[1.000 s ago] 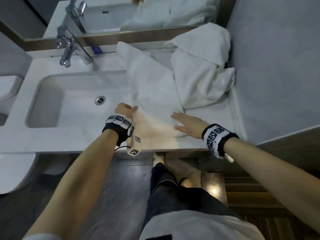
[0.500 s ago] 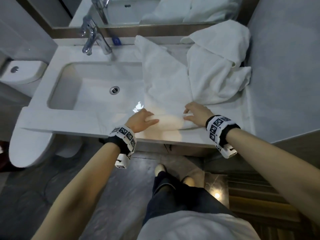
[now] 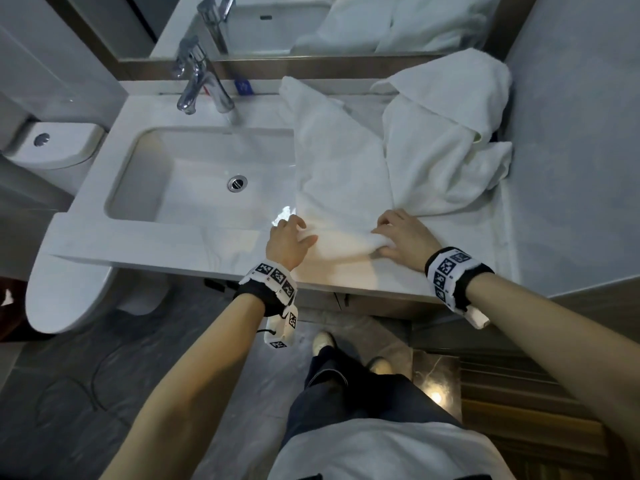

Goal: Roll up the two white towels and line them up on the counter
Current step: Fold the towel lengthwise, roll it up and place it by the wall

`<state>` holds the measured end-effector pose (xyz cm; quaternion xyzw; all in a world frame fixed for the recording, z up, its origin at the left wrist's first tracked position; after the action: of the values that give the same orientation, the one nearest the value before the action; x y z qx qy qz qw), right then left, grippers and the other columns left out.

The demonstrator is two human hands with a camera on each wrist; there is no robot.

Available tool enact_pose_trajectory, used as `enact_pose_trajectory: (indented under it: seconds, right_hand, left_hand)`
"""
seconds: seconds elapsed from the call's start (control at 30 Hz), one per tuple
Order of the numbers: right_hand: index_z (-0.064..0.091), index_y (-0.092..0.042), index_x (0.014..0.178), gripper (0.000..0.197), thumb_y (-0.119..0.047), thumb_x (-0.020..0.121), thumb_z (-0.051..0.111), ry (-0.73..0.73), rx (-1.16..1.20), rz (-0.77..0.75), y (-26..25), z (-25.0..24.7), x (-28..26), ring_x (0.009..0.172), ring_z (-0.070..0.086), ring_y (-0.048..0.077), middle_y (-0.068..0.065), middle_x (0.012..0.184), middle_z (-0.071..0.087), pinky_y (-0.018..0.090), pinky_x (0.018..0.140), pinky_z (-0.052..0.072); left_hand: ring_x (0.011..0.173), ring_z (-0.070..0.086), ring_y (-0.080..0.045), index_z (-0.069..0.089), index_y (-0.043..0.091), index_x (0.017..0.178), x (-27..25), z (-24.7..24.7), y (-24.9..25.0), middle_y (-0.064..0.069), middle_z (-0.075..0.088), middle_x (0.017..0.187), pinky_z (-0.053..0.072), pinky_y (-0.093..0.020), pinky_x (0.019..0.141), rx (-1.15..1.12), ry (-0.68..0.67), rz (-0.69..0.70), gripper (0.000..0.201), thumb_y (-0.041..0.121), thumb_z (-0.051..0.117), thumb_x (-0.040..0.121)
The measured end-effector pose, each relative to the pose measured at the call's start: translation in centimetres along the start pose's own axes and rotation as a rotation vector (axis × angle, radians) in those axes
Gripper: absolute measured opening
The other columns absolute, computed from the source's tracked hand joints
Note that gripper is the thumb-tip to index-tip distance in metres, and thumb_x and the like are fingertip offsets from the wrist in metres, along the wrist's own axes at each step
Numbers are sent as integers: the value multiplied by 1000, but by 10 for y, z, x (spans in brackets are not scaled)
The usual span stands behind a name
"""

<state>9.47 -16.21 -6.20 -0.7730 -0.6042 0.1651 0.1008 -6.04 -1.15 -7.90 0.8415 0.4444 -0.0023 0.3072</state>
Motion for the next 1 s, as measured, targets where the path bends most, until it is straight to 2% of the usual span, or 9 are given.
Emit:
enact_pose_trajectory:
  seconds: [0.07,0.17,0.27,0.43,0.57,0.7,0.87,0.93,1.0]
  right_hand:
    - [61,-13,119,38,-34,87,60,-71,126,74,4,1,7,111,46,24,7,117,53,34,92,38]
    - [56,-12,121,36,-32,90,55,-193,236,169,9,8,12,113,49,27,9,122,54,32,89,37]
    - [46,-13,127,40,-33,93,52,-221,364,253,12,10,18,113,53,29,11,128,55,32,91,40]
    - [43,-5,122,50,-37,88,61,-81,470,500,28,8,29,116,51,29,14,129,50,38,98,41]
    - [49,-4,114,49,-39,84,65,22,396,602,32,-1,34,112,51,31,16,122,51,35,89,41]
    - [61,-9,101,27,-34,91,56,176,60,347,6,-24,43,107,50,26,8,112,58,36,82,41]
    - [54,-10,114,56,-57,83,57,33,-135,67,-17,-9,45,108,51,22,4,116,55,33,90,37]
    - [50,-12,119,57,-54,82,59,-35,-184,22,-15,-3,48,110,49,22,5,120,54,31,94,33]
    - [50,-13,121,54,-51,84,58,-53,-162,21,-12,-4,56,110,50,24,7,119,57,32,96,32]
  left_hand:
    - [114,48,-31,59,8,112,-9,-5,13,-13,53,118,40,-35,96,-16,55,210,24,20,59,91]
    - [107,49,-16,61,14,113,-19,-4,11,-3,52,115,39,-25,91,-68,-9,323,38,34,70,82]
    - [104,53,-16,55,18,117,-15,-4,-6,0,54,118,43,-29,88,-53,-78,233,51,39,76,75]
    - [93,61,-19,59,15,108,-1,-15,-16,3,63,98,45,-26,76,-230,-32,45,38,42,68,82]
    - [97,59,-25,62,4,105,15,-13,-20,-8,66,102,45,-33,79,-115,-28,-121,50,49,65,82]
    - [109,58,-31,50,0,120,25,-9,-32,-15,59,119,49,-37,86,-139,-61,-307,72,55,67,77]
    - [119,52,-32,34,4,133,35,-7,-41,-14,49,132,45,-39,93,-97,-121,-381,89,61,66,74]
    - [118,52,-30,38,4,131,39,-5,-42,-12,50,129,44,-37,90,-122,-129,-360,85,60,67,74]
    - [116,50,-29,42,4,125,43,-11,-35,-11,50,125,43,-35,91,-161,-45,-218,72,50,69,77]
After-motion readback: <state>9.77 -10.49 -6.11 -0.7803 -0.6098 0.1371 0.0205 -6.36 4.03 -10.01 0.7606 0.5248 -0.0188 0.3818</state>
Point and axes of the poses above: each hand's wrist, its own x-axis towards the middle knuckle, its own z-axis out of the palm, y = z × x, the point moved 9 cm from there along x, towards the middle knuckle
